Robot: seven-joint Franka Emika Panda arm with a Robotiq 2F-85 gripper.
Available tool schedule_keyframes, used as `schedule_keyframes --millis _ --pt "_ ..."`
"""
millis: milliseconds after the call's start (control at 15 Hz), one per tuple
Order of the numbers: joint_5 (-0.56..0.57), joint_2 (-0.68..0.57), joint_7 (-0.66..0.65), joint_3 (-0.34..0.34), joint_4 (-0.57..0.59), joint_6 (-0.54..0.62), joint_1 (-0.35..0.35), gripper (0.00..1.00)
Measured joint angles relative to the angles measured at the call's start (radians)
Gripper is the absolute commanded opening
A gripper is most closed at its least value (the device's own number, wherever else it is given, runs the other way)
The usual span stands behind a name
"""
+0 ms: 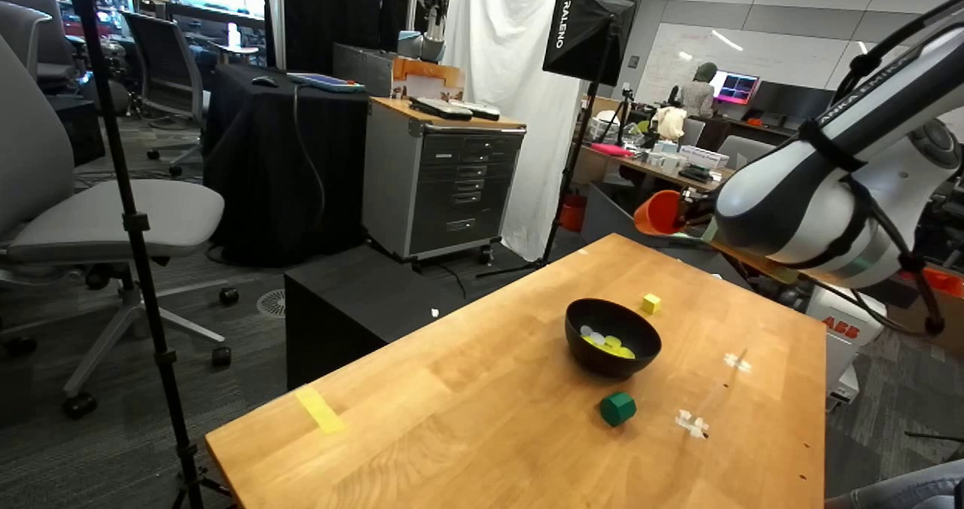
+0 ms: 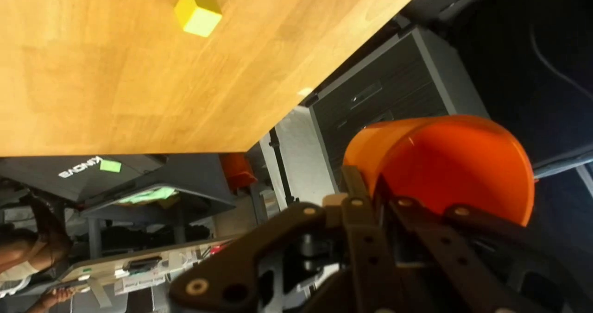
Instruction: Pour the contents in the orange cup into the black bowl
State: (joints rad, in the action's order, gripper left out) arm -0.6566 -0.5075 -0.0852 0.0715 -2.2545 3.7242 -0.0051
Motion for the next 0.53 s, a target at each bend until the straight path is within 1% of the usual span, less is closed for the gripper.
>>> schedule_keyframes --millis 200,400,533 --pt "0.089 0.065 -0.025 -0.008 -0.03 -0.195 -0.045 0.05" --pt "0.172 0.131 -0.027 -0.08 -0.054 -0.386 -0.15 0.05" --pt "0.184 0.166 -0.02 -0.141 -0.066 -0.483 -0.225 0.04"
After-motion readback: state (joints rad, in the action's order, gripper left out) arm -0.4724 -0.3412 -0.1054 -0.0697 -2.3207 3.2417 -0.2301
